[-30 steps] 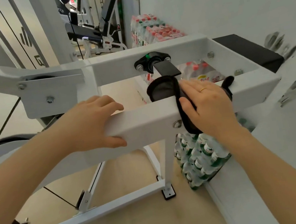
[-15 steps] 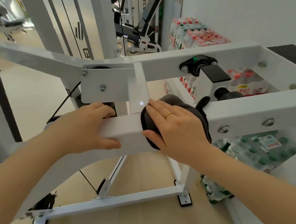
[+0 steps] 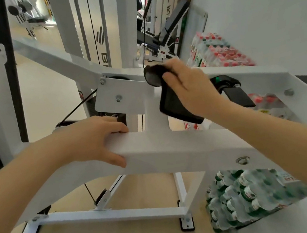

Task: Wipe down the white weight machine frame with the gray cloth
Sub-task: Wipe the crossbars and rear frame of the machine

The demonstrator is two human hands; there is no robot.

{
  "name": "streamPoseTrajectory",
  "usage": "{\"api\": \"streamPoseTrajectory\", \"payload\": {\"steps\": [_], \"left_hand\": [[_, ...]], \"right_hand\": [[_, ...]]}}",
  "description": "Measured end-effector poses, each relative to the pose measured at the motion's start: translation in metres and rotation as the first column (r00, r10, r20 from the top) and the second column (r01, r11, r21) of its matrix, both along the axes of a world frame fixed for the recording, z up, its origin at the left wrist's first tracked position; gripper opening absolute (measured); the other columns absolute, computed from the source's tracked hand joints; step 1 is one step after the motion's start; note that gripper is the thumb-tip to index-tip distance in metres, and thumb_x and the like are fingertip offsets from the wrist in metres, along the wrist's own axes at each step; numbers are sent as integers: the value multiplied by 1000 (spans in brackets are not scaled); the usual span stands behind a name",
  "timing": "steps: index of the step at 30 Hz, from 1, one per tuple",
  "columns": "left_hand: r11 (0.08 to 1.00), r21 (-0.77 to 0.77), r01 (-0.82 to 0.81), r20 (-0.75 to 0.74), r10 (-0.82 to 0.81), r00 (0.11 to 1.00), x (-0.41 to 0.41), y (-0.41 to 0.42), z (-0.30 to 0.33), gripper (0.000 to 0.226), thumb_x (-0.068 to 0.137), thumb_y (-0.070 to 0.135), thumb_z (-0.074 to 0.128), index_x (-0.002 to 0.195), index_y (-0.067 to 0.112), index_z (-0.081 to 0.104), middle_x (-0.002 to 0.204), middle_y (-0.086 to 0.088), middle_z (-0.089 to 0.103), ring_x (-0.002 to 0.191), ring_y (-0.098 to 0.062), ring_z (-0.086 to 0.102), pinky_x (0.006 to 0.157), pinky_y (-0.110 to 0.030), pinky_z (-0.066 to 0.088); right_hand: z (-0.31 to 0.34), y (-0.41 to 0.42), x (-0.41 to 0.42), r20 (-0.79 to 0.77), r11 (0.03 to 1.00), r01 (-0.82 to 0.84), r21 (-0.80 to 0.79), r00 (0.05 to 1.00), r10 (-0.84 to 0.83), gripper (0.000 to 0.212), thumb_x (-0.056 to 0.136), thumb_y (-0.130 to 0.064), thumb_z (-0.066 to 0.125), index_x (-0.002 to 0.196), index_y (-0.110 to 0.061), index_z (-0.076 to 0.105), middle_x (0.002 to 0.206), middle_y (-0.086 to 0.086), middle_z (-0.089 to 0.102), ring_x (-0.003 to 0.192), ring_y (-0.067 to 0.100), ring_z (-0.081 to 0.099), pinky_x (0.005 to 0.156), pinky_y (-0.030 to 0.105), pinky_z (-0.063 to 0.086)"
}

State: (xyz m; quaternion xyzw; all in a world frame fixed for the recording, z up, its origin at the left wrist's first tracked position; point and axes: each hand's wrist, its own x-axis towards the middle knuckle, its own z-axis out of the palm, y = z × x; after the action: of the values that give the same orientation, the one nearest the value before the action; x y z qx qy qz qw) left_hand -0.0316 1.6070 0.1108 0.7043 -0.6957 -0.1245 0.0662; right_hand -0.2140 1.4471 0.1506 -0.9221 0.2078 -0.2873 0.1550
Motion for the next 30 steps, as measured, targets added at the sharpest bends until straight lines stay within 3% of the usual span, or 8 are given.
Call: {"api": "streamPoseTrajectory", "payload": {"steps": [3, 5, 7, 14, 19, 24, 27, 30], "left_hand": [[1000, 29, -11, -123, 15, 992, 4, -2, 4, 48, 69, 62, 60, 111, 38, 59, 103, 17, 58, 91, 4, 48, 79, -8, 36], [999, 17, -31, -199, 33, 979, 5, -4, 5, 34, 73, 60, 55, 98, 38, 64, 93, 15, 62, 87, 5, 51, 76, -11, 40], [998, 9, -68, -235, 69, 970, 4, -6, 6, 29, 73, 59, 51, 88, 38, 66, 85, 13, 63, 81, 2, 54, 71, -16, 43], [996, 40, -74, -223, 81, 971, 2, -11, 8, 14, 71, 56, 57, 76, 45, 64, 79, 17, 64, 78, 4, 55, 72, -16, 45], [991, 88, -101, -226, 119, 967, 6, -15, 7, 17, 71, 53, 64, 79, 39, 69, 81, 14, 66, 77, -1, 58, 75, -24, 48], [987, 88, -133, -253, 151, 956, 5, -13, 7, 21, 70, 52, 65, 79, 34, 71, 80, 13, 66, 76, 1, 57, 73, -20, 44], [973, 149, -173, -222, 204, 953, 6, -16, 8, 23, 68, 56, 63, 83, 38, 66, 80, 18, 65, 77, 4, 57, 71, -16, 46], [965, 185, -186, -242, 228, 943, 4, -23, 5, 37, 76, 57, 52, 107, 37, 57, 93, 22, 61, 84, 8, 54, 73, -9, 42]], "right_hand": [[-24, 6, -8, -474, 905, -370, 209, 771, 425, 28, 100, -20, 35, 125, -20, 49, 122, -23, 49, 113, -8, 42, 94, 2, 25], [-32, 1, -6, -488, 833, -480, 275, 677, 551, 36, 101, -22, 29, 135, -24, 42, 142, -18, 33, 132, -9, 14, 107, 6, 3], [-33, -12, 8, -528, 823, -519, 232, 643, 555, 40, 102, -24, 25, 140, -27, 36, 149, -13, 28, 137, -4, 8, 110, 14, -3], [-31, -46, 43, -592, 895, -442, -55, 736, 327, 36, 101, -23, 29, 129, -15, 51, 137, 1, 47, 134, 15, 30, 111, 29, 14], [-37, -10, 38, -622, 706, -706, -54, 578, 529, 40, 95, -28, 31, 102, -3, 62, 99, 10, 65, 97, 29, 54, 101, 40, 26], [-25, -36, 54, -667, 749, -659, -73, 591, 454, 35, 100, -23, 33, 100, -6, 63, 96, 7, 64, 94, 25, 53, 101, 42, 30], [-26, -46, 63, -641, 803, -591, -77, 646, 414, 33, 100, -20, 35, 98, -7, 65, 98, 5, 64, 98, 22, 52, 106, 40, 25], [-28, -33, 45, -566, 836, -536, 115, 657, 499, 39, 101, -27, 27, 113, -21, 64, 130, -5, 54, 132, 11, 31, 115, 27, -3]]}}
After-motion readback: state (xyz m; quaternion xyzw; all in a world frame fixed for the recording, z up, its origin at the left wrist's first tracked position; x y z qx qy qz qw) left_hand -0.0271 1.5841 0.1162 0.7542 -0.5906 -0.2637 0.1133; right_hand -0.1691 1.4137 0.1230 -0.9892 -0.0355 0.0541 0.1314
